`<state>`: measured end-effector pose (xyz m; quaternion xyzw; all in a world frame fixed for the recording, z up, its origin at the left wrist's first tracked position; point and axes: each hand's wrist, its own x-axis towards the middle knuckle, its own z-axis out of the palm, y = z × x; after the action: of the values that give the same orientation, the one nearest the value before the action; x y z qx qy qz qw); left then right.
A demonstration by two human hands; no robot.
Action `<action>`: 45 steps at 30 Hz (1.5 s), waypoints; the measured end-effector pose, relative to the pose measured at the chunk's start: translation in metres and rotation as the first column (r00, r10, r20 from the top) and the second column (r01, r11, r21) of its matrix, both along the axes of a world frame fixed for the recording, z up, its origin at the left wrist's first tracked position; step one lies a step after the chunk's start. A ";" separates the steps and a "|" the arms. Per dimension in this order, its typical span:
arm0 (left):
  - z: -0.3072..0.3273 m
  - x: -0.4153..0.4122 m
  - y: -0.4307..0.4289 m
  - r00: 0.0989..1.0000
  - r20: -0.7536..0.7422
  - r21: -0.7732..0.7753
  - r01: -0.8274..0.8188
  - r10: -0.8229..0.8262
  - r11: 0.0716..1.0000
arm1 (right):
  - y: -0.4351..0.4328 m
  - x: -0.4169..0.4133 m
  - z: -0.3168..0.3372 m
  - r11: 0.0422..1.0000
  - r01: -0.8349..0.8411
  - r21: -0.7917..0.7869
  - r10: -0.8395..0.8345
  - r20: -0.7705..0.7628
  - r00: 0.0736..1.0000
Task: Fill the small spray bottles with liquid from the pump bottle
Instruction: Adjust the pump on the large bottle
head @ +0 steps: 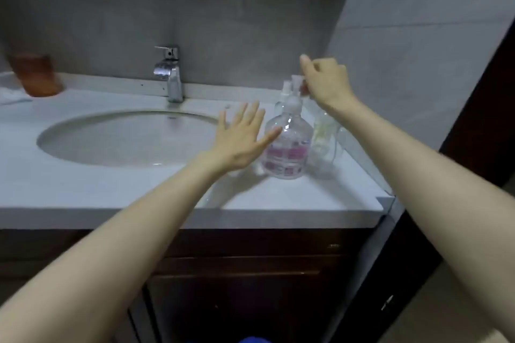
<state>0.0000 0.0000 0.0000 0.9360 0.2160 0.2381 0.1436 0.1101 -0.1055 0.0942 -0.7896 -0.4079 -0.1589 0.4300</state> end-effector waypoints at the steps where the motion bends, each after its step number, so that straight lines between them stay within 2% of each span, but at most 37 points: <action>1: -0.002 -0.001 -0.010 0.999 0.001 -0.066 0.052 -0.052 0.996 | -0.005 -0.002 -0.005 0.999 -0.044 0.004 0.044 -0.042 0.998; 3: -0.005 -0.001 -0.019 0.982 0.146 -0.211 0.149 -0.120 0.966 | -0.010 -0.001 -0.008 0.996 -0.075 -0.039 0.073 -0.037 0.997; 6: 0.001 0.003 -0.026 0.941 0.325 -0.415 0.232 -0.094 0.880 | -0.017 -0.004 0.005 0.961 -0.111 -0.252 0.125 0.038 0.991; 9: 0.011 0.011 -0.020 0.914 0.403 -0.485 0.259 -0.050 0.835 | -0.017 -0.003 0.018 0.914 -0.147 -0.379 0.167 0.022 0.986; 13: 0.016 0.019 -0.023 0.891 0.451 -0.545 0.319 -0.049 0.775 | -0.008 0.002 0.017 0.884 -0.123 -0.450 0.166 0.057 0.984; 21: 0.025 0.022 -0.024 0.883 0.450 -0.569 0.401 -0.136 0.718 | -0.009 0.011 0.022 0.871 -0.200 -0.449 0.193 -0.062 0.979; 26: 0.028 0.024 -0.018 0.889 0.426 -0.595 0.414 -0.167 0.688 | -0.011 0.014 0.030 0.814 -0.337 -0.474 0.284 -0.180 0.942; 30: 0.028 0.023 -0.009 0.893 0.399 -0.616 0.427 -0.205 0.661 | -0.011 0.013 0.034 0.777 -0.373 -0.507 0.304 -0.217 0.928; 35: 0.031 0.026 -0.005 0.890 0.392 -0.625 0.443 -0.232 0.643 | -0.011 0.016 0.036 0.782 -0.404 -0.475 0.317 -0.256 0.913; 41: 0.034 0.019 0.001 0.892 0.370 -0.636 0.447 -0.260 0.629 | -0.010 0.013 0.031 0.798 -0.418 -0.435 0.340 -0.249 0.907; 45: 0.036 0.011 0.005 0.899 0.372 -0.628 0.427 -0.232 0.651 | 0.000 -0.002 0.019 0.876 -0.324 -0.356 0.288 -0.152 0.945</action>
<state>0.0112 0.0049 0.0360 0.7963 0.0935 0.2285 0.5522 0.1079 -0.1054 0.1128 -0.7893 -0.5298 0.0298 0.3090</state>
